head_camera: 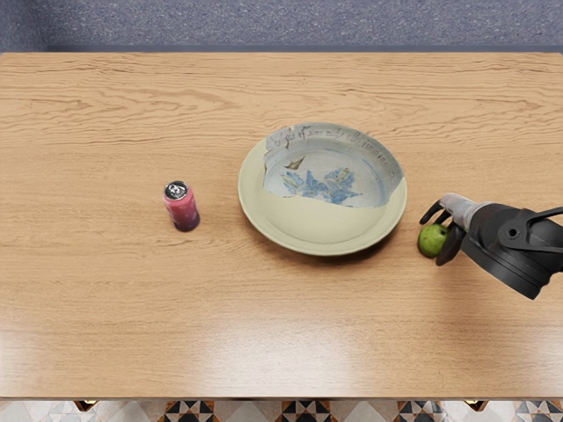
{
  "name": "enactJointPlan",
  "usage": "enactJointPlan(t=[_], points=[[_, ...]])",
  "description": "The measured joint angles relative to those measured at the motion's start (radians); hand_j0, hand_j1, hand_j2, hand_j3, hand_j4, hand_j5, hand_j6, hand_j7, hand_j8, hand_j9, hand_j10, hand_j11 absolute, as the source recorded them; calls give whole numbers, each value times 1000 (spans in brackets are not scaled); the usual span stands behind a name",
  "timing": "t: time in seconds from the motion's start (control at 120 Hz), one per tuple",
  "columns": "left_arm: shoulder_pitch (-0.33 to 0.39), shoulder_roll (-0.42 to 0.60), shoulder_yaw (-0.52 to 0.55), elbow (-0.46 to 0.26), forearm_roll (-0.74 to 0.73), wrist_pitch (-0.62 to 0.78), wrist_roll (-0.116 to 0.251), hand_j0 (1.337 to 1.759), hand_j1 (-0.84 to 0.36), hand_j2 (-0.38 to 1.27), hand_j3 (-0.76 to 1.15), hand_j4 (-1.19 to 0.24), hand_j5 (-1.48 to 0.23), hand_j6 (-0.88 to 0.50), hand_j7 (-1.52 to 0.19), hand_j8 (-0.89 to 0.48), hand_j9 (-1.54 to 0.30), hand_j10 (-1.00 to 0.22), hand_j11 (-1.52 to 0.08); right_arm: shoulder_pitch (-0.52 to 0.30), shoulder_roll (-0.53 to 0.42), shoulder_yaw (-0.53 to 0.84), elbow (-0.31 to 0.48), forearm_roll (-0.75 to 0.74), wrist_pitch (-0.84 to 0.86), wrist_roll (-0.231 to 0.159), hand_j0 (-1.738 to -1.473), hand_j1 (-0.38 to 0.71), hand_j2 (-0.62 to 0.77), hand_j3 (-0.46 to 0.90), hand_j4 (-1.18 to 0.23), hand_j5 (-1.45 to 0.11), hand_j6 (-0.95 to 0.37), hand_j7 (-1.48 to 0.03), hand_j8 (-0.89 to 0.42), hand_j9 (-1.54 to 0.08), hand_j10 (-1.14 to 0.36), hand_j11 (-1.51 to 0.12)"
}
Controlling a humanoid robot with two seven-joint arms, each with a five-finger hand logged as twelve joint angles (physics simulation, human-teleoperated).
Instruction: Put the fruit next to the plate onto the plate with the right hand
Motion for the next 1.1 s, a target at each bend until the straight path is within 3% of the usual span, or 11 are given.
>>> enactJointPlan(t=[0.208,0.283,0.292,0.358,0.4,0.617,0.733,0.808,0.85,1.008,1.1], points=[[0,0,0,0,0,0,0,1658,349,0,0,0,0,0,0,0,0,0,0,-41,14,10,-31,-15,1,-1,-1643,269,70,-3,-597,-827,-439,-833,-439,-848,-642,-848],[0,0,0,0,0,0,0,1658,349,0,0,0,0,0,0,0,0,0,0,-57,17,13,-45,-20,2,0,-1640,286,101,-1,-582,-917,-404,-926,-466,-878,-711,-947],[0,0,0,0,0,0,0,1658,349,0,0,0,0,0,0,0,0,0,0,-58,17,13,-46,-20,2,0,-1639,283,85,-2,-578,-924,-404,-776,-472,-874,-718,-954],[0,0,0,0,0,0,0,1658,349,0,0,0,0,0,0,0,0,0,0,-66,2,38,-52,-16,3,-1,-1642,290,152,0,-539,-988,-348,-941,-422,-1007,-759,-1007],[0,0,0,0,0,0,0,1658,349,0,0,0,0,0,0,0,0,0,0,-74,-29,87,-53,-9,4,-2,-1643,317,227,1,-510,-1024,-319,-976,-398,-1037,-776,-1037],[0,0,0,0,0,0,0,1658,349,0,0,0,0,0,0,0,0,0,0,-155,-326,542,-109,76,173,-1,-1641,288,124,-1,-497,-1095,-309,-1080,-413,-1130,-821,-1134],[0,0,0,0,0,0,0,1658,349,0,0,0,0,0,0,0,0,0,0,-172,-209,720,-121,149,312,-1,-1640,242,59,-1,-508,-1126,-329,-1104,-437,-1150,-832,-1154],[0,0,0,0,0,0,0,1658,349,1,0,0,-1,0,0,0,0,0,0,-177,-82,787,-158,170,348,0,-1640,280,240,1,-509,-1162,-348,-1113,-456,-1179,-825,-1186],[0,0,0,0,0,0,0,1658,349,1,0,0,-1,0,0,0,0,0,-1,-181,-24,809,-188,174,360,0,-1639,262,216,0,-516,-1177,-367,-1117,-483,-1194,-821,-1204],[0,0,0,0,0,0,0,1658,349,0,0,0,0,0,0,0,0,0,0,-222,93,844,-342,116,375,0,-1649,-57,110,0,-262,-558,-182,-531,-245,-566,-391,-571],[0,0,0,0,0,0,0,1658,349,0,0,0,0,0,0,0,0,0,0,-294,-71,941,-346,161,577,0,-1653,-154,69,0,-176,-366,-125,-348,-165,-371,-258,-374]])
